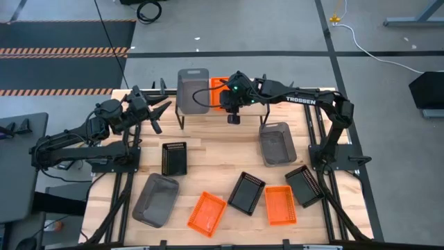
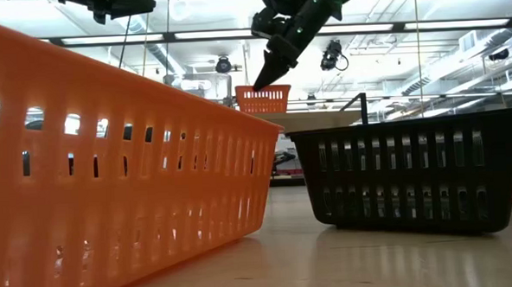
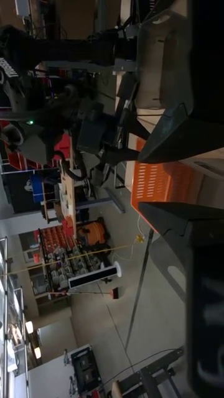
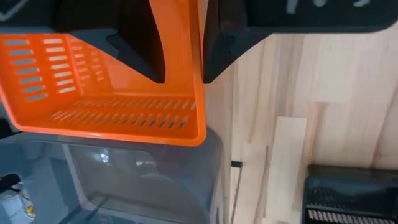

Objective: Stack baskets on shelf by color
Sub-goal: Put the middle black basket on the shelf

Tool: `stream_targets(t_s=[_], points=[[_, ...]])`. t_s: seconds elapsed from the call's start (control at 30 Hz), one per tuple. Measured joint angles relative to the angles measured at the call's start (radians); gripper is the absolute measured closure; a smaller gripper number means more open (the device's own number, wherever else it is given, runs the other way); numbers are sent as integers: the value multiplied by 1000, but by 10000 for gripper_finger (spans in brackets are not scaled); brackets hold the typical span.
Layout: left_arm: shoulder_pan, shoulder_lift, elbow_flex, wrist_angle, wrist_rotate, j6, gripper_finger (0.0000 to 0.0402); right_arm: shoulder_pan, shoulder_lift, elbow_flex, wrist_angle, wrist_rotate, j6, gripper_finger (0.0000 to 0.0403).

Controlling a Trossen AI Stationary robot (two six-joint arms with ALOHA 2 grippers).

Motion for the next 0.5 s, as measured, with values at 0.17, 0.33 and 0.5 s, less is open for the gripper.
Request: stream_targets(t_s=[0.17, 0.33, 0.5], points=[[0, 0, 0, 0, 0, 0, 285, 14, -1, 0, 0, 40, 0, 268], [0, 0, 0, 0, 0, 0, 285, 55, -20, 32, -42, 85, 8, 250], [0, 0, 0, 0, 0, 0, 285, 122, -64, 110, -129, 94, 81, 235]])
